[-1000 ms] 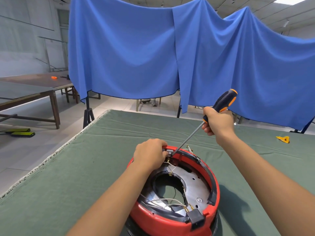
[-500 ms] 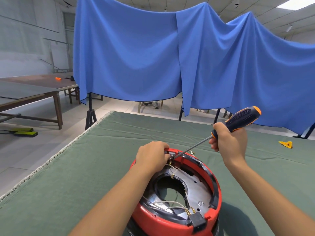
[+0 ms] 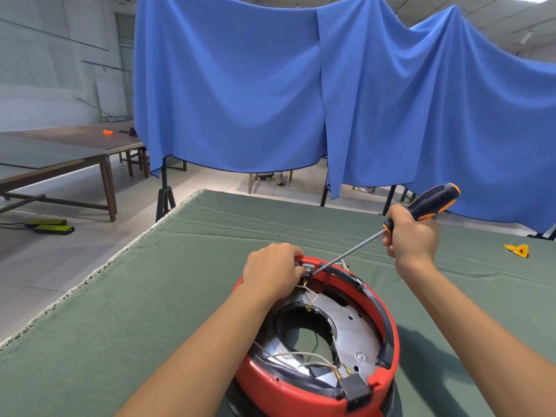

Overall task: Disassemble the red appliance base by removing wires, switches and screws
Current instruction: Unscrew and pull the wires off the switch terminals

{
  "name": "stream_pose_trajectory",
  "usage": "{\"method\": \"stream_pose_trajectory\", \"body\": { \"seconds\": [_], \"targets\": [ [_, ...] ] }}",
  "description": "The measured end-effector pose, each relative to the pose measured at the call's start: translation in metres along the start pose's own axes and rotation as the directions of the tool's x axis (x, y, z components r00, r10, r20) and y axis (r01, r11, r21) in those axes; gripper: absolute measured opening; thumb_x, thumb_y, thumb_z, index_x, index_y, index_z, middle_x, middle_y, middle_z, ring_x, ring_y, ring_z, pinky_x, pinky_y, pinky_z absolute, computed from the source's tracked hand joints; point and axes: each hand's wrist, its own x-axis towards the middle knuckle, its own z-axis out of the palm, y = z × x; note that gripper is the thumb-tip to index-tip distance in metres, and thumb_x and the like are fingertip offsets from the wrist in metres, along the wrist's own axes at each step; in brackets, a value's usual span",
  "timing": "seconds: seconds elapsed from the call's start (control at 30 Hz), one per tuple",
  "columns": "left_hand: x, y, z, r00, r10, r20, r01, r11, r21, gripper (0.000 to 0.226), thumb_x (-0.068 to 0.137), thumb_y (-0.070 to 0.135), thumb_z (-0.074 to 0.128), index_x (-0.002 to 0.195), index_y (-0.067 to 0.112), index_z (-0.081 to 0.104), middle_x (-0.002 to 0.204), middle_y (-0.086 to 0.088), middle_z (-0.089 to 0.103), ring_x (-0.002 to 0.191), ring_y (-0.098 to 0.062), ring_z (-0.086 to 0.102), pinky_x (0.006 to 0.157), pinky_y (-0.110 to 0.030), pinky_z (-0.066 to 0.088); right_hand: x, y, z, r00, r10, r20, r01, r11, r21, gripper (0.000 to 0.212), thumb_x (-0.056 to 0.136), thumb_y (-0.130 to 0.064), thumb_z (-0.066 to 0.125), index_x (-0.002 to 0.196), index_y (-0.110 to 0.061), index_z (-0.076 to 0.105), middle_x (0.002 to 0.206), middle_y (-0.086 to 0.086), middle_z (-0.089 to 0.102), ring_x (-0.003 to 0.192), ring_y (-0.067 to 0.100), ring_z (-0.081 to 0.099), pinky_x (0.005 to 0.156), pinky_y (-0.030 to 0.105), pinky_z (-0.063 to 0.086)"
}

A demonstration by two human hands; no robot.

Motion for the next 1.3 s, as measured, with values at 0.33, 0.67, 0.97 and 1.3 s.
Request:
{"method": "stream_pose_trajectory", "body": {
  "seconds": [0.33,0.67,0.97,1.3],
  "targets": [
    [-0.003,0.002,-0.001,1.0,0.0,0.004,0.0,1.0,0.006,0.026,0.089,0.038,0.055,0.114,0.031,0.062,0.111,0.003,0.067,0.105,-0.024,0.059,0.079,-0.033,0.042,0.002,0.012,0.006,0.991,0.135,0.006,-0.135,0.989,-0.063,0.017,0.068,-0.019,0.057,0.055,-0.015,0.046,0.037,-0.009,0.046,0.028,0.009,0.038,0.032,0.014,0.026],
    [-0.001,-0.002,0.0,1.0,-0.014,0.019,0.015,1.0,-0.015,0.029,0.088,0.039,0.055,0.116,0.033,0.06,0.114,0.006,0.065,0.108,-0.021,0.057,0.084,-0.033,0.041,-0.017,0.005,-0.021,0.999,-0.025,-0.048,0.028,0.997,0.071,0.017,0.063,-0.023,0.055,0.057,-0.013,0.043,0.038,-0.009,0.045,0.033,0.008,0.037,0.034,0.016,0.029],
    [0.0,0.001,0.003,0.998,-0.058,0.0,0.058,0.998,0.019,0.027,0.088,0.043,0.054,0.114,0.038,0.06,0.113,0.008,0.066,0.108,-0.021,0.058,0.083,-0.034,0.038,-0.044,0.013,-0.039,0.982,-0.06,-0.18,0.093,0.979,0.183,0.029,0.082,-0.033,0.063,0.063,-0.017,0.049,0.045,-0.011,0.052,0.04,0.0,0.046,0.046,0.015,0.039],
    [0.008,0.0,-0.009,0.969,-0.247,0.007,0.24,0.947,0.213,0.02,0.089,0.028,0.05,0.105,0.021,0.059,0.11,-0.005,0.065,0.103,-0.031,0.059,0.073,-0.034,0.035,-0.035,0.008,-0.057,0.994,0.071,-0.082,-0.043,0.951,0.305,0.034,0.087,-0.029,0.066,0.06,-0.016,0.049,0.042,-0.009,0.049,0.032,0.005,0.04,0.033,0.013,0.027]
  ]
}}
